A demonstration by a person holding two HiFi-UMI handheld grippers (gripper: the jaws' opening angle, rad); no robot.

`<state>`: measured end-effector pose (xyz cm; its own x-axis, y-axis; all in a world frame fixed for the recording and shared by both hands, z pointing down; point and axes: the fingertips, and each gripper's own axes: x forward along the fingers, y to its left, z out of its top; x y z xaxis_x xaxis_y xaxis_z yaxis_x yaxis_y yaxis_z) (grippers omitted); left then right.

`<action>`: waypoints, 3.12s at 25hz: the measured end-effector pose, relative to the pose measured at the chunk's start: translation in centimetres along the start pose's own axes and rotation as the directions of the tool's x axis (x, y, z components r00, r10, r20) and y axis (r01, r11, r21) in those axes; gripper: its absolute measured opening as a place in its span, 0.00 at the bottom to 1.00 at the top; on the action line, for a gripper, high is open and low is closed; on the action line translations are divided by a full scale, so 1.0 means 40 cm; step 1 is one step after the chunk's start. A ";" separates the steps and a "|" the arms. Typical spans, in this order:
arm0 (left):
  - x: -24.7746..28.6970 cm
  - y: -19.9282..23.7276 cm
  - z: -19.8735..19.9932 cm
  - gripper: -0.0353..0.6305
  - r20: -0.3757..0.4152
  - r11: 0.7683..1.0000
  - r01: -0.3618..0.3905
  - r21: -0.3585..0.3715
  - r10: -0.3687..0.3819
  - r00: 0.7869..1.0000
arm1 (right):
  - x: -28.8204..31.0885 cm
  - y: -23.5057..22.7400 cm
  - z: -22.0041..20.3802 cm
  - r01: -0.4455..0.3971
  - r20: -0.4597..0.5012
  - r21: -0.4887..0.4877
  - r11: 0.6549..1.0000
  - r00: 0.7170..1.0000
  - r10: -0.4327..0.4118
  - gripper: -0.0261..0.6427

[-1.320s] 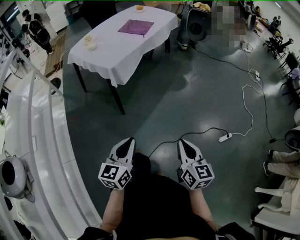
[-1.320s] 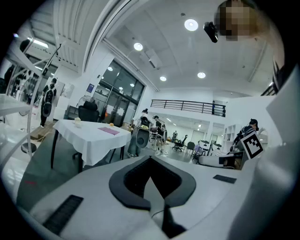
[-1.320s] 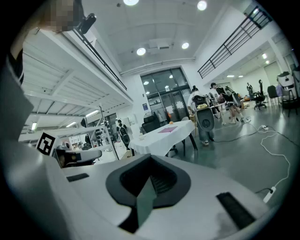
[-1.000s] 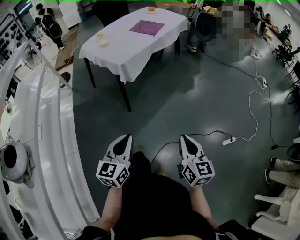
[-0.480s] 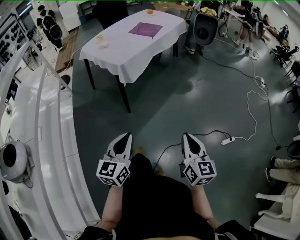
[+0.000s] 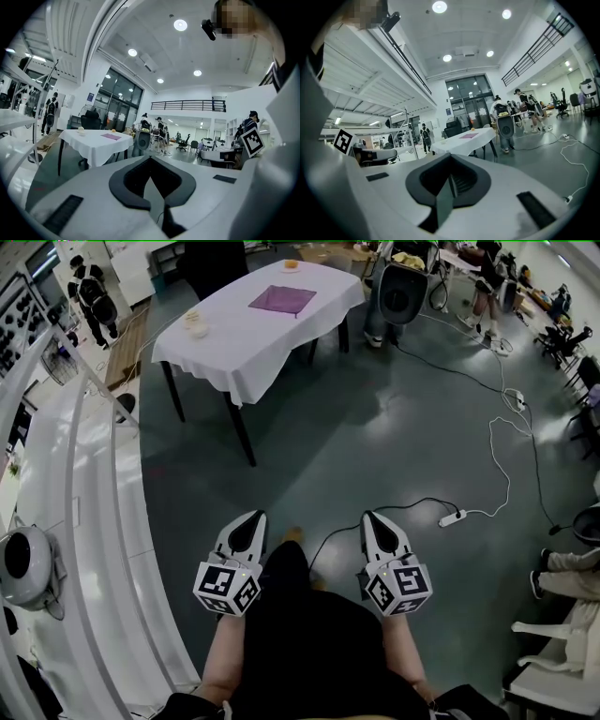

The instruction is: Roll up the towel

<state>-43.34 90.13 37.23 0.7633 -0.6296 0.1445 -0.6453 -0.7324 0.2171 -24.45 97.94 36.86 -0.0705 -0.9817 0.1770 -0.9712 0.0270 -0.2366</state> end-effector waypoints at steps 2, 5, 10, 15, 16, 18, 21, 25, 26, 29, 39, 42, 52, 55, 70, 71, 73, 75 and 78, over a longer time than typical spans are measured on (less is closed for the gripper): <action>0.016 -0.003 0.002 0.06 -0.005 1.000 0.003 0.011 -0.003 1.000 | -0.002 -0.015 0.002 0.006 -0.004 0.000 1.000 1.000 -0.006 0.05; 0.032 -0.006 0.013 0.06 -0.005 1.000 0.010 0.017 -0.010 1.000 | -0.008 -0.034 0.008 0.024 0.001 0.003 1.000 1.000 -0.024 0.05; 0.065 0.004 0.021 0.06 0.000 1.000 0.006 0.010 -0.006 1.000 | 0.004 -0.056 0.019 0.029 0.002 -0.010 1.000 1.000 -0.029 0.05; 0.123 0.002 0.028 0.06 -0.014 0.999 0.026 0.018 -0.026 1.000 | 0.025 -0.090 0.031 0.052 0.000 -0.002 0.999 0.999 -0.052 0.05; 0.139 0.003 0.030 0.06 -0.015 0.999 0.028 0.016 -0.028 1.000 | 0.033 -0.102 0.034 0.063 -0.002 -0.002 0.998 0.998 -0.063 0.05; 0.175 0.012 0.034 0.06 -0.018 0.999 0.030 0.010 -0.030 0.999 | 0.056 -0.124 0.039 0.074 -0.013 -0.002 0.997 0.997 -0.074 0.19; 0.234 0.028 0.042 0.25 -0.039 0.999 0.035 0.003 -0.035 0.999 | 0.099 -0.147 0.056 0.073 -0.032 -0.005 0.997 0.997 -0.073 0.37; 0.320 0.061 0.054 0.38 -0.050 0.999 0.042 -0.004 -0.042 0.998 | 0.170 -0.188 0.088 0.088 -0.028 -0.027 0.996 0.996 -0.089 0.37; 0.343 0.073 0.058 0.38 -0.048 0.999 0.043 -0.014 -0.043 0.998 | 0.192 -0.199 0.095 0.092 -0.029 -0.029 0.995 0.995 -0.093 0.37; 0.411 0.109 0.083 0.38 -0.037 0.998 0.054 -0.042 -0.056 0.998 | 0.262 -0.229 0.119 0.100 -0.033 -0.027 0.995 0.994 -0.101 0.37; 0.630 0.222 0.188 0.38 0.003 0.993 0.108 -0.047 -0.108 0.994 | 0.479 -0.305 0.207 0.131 -0.013 -0.020 0.991 0.991 -0.132 0.37; 0.684 0.246 0.197 0.38 -0.006 0.990 0.133 -0.038 -0.133 0.991 | 0.540 -0.322 0.227 0.141 -0.003 -0.020 0.990 0.990 -0.141 0.37; 0.804 0.367 0.217 0.38 -0.016 0.989 0.144 -0.036 -0.145 0.989 | 0.716 -0.356 0.256 0.170 0.000 -0.057 0.984 0.985 -0.170 0.37; 0.823 0.397 0.229 0.38 -0.012 0.990 0.137 -0.033 -0.137 0.990 | 0.745 -0.365 0.256 0.172 -0.008 -0.049 0.984 0.985 -0.172 0.37; 0.800 0.506 0.168 0.38 -0.022 0.993 0.021 -0.113 -0.024 0.999 | 0.844 -0.348 0.206 0.093 -0.086 0.005 0.996 0.992 -0.092 0.37; 0.809 0.512 0.174 0.38 -0.017 0.994 0.016 -0.112 -0.018 1.000 | 0.859 -0.351 0.213 0.084 -0.082 0.012 0.996 0.993 -0.083 0.37; 0.833 0.522 0.182 0.38 -0.013 0.994 0.007 -0.109 -0.008 1.000 | 0.889 -0.359 0.231 0.066 -0.073 0.023 0.998 0.995 -0.064 0.37; 0.866 0.525 0.187 0.38 -0.016 0.995 0.001 -0.104 -0.003 1.000 | 0.916 -0.376 0.244 0.053 -0.071 0.026 0.998 0.996 -0.051 0.37; 0.926 0.522 0.194 0.38 -0.025 0.996 0.006 -0.094 -0.008 1.000 | 0.956 -0.424 0.252 0.056 -0.081 0.031 0.998 0.995 -0.053 0.37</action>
<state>-28.79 49.50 39.65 0.7692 -0.6169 0.1669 -0.6350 -0.7085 0.3078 -8.39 58.03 38.03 -0.0371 -0.9633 0.2659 -0.9661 -0.0335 -0.2559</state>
